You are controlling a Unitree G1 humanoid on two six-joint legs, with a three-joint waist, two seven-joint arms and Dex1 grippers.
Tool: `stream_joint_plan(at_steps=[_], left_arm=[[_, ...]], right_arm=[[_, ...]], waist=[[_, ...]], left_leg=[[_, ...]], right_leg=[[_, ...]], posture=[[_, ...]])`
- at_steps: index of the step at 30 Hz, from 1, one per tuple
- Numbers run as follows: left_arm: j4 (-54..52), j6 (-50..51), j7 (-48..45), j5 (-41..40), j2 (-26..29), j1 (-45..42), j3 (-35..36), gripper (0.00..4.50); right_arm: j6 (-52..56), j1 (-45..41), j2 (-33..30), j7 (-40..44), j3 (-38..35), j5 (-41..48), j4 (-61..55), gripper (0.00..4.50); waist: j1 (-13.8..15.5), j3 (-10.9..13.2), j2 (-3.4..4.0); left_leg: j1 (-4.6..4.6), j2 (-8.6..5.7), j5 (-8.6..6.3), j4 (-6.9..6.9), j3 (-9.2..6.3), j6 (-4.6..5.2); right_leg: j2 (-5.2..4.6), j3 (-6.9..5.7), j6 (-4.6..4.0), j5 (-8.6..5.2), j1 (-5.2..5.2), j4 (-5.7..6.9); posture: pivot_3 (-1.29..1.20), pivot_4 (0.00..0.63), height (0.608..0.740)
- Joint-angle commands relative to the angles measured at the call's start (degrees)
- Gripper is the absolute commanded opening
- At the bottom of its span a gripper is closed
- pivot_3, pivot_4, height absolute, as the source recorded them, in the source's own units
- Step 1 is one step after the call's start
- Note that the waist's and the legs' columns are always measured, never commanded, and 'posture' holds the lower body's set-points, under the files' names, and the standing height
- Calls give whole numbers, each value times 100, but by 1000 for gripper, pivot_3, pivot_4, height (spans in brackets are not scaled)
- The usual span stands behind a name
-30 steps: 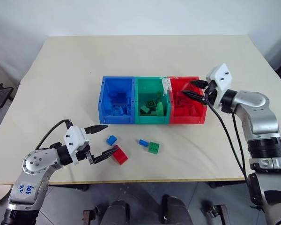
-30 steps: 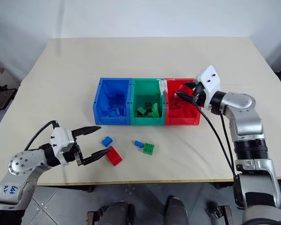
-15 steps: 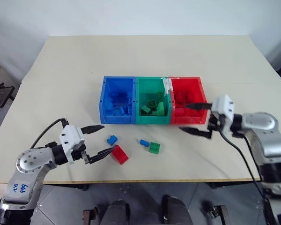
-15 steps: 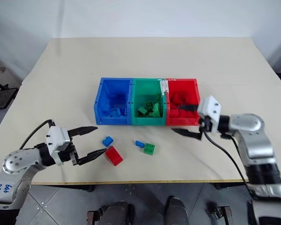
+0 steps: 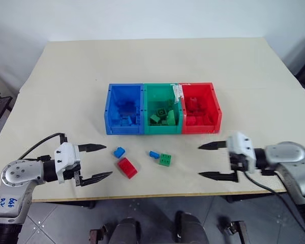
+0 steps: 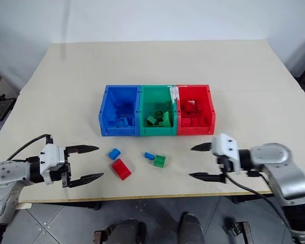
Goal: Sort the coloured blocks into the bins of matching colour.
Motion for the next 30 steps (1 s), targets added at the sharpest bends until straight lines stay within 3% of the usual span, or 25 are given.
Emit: stream_joint_plan(at_steps=[1,9,12,19,25,28,30], left_arm=[[-248,-45,130,6,-74,126,50,4500],[-617,105,431,-54,-180,327,103,4500],[-751,180,463,-104,-162,411,147,4500],[-879,220,541,-144,-215,614,262,4500],[-862,242,853,-186,-466,575,302,4500],[-895,334,1090,-298,-648,556,396,4500],[-930,462,1287,-453,-797,554,511,4500]], right_arm=[[599,-393,276,-513,466,-203,-294,4457],[891,-1115,1165,-1102,1784,-1080,131,4457],[847,-1181,1395,-1193,1914,-1190,304,3807],[768,-1245,1281,-1155,1683,-1280,450,1494],[1279,-2102,1402,-999,1157,-761,755,1508],[1630,-2849,1703,-929,869,-363,1077,1508],[1250,-3401,2084,-1349,729,-591,1809,1508]], waist=[[13,0,-1],[3,-1,-1],[-7,-1,-2],[-5,-2,-3],[-15,-2,-3],[-72,-2,-2],[-101,-2,-3]], left_leg=[[-2,-2,0,0,-1,0],[-7,-3,0,0,-8,0],[-7,-4,0,0,-8,0],[-5,-2,0,0,-8,0],[-6,-3,0,1,-6,0],[-5,2,0,-2,-7,-1],[-5,2,-1,-4,-14,-2]], right_leg=[[-1,0,0,0,0,-1],[-1,-5,0,0,-3,2],[0,-6,0,0,-4,1],[0,-6,0,0,-3,2],[0,-5,0,0,-4,2],[3,-5,0,0,-10,8],[3,-9,0,0,-10,12]], posture=[[0,150,740],[0,150,740],[0,150,740],[0,150,740],[0,150,740],[0,150,740],[0,150,740]])
